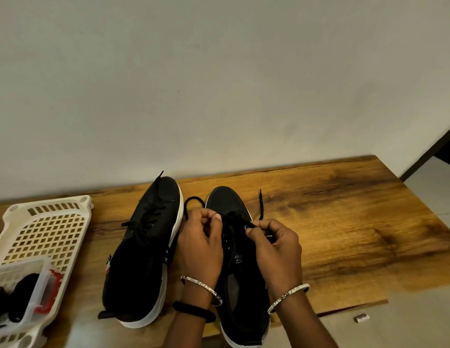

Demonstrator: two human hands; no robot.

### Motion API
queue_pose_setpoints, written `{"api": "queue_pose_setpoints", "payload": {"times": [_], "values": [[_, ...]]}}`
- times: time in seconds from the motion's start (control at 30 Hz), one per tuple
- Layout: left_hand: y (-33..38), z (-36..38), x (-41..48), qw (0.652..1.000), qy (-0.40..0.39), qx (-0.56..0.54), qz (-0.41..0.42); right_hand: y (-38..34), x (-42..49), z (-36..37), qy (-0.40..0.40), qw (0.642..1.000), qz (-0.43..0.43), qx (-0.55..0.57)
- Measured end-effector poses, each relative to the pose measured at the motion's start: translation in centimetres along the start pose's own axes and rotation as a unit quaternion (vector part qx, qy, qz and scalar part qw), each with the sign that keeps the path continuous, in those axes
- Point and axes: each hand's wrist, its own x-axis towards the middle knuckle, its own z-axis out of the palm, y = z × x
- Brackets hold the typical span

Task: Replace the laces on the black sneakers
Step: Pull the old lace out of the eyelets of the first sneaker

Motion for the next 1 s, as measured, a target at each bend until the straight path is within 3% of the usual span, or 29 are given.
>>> {"api": "queue_pose_setpoints", "payload": {"times": [0.07,0.17,0.33,0.43,0.5,0.6,0.7,0.83,1.0], "values": [[0.2,-0.1,-0.1,1.000,0.007,-0.002,-0.011,-0.2,0.0,0.1,0.001,1.000,-0.003,0.002],[0.3,-0.5,-0.2,0.993,0.000,0.085,0.086,-0.3,0.0,0.2,-0.009,1.000,-0.012,-0.005],[0.1,-1.0,-0.4,0.939,-0.030,0.273,0.208,-0.2,-0.1,0.2,-0.020,0.999,-0.018,-0.019],[-0.3,-0.6,-0.5,0.927,-0.027,0.296,0.231,-0.1,-0.1,0.3,-0.017,0.999,-0.020,-0.028],[-0.3,-0.4,-0.5,0.946,-0.010,0.252,0.204,-0.1,-0.1,0.2,-0.009,0.999,-0.020,-0.025],[0.1,-0.8,0.0,0.996,0.044,0.037,0.067,0.1,-0.1,0.1,0.008,1.000,-0.020,-0.013],[0.1,-1.8,0.5,0.997,0.068,-0.037,-0.010,0.1,-0.1,0.0,0.016,1.000,-0.021,0.001],[-0.2,-2.0,0.6,0.986,0.036,0.104,0.128,0.0,0.0,0.1,0.004,1.000,-0.028,-0.005],[-0.1,-1.2,-0.4,0.926,-0.046,0.296,0.229,-0.1,-0.1,0.2,-0.003,0.999,-0.028,-0.018]]}}
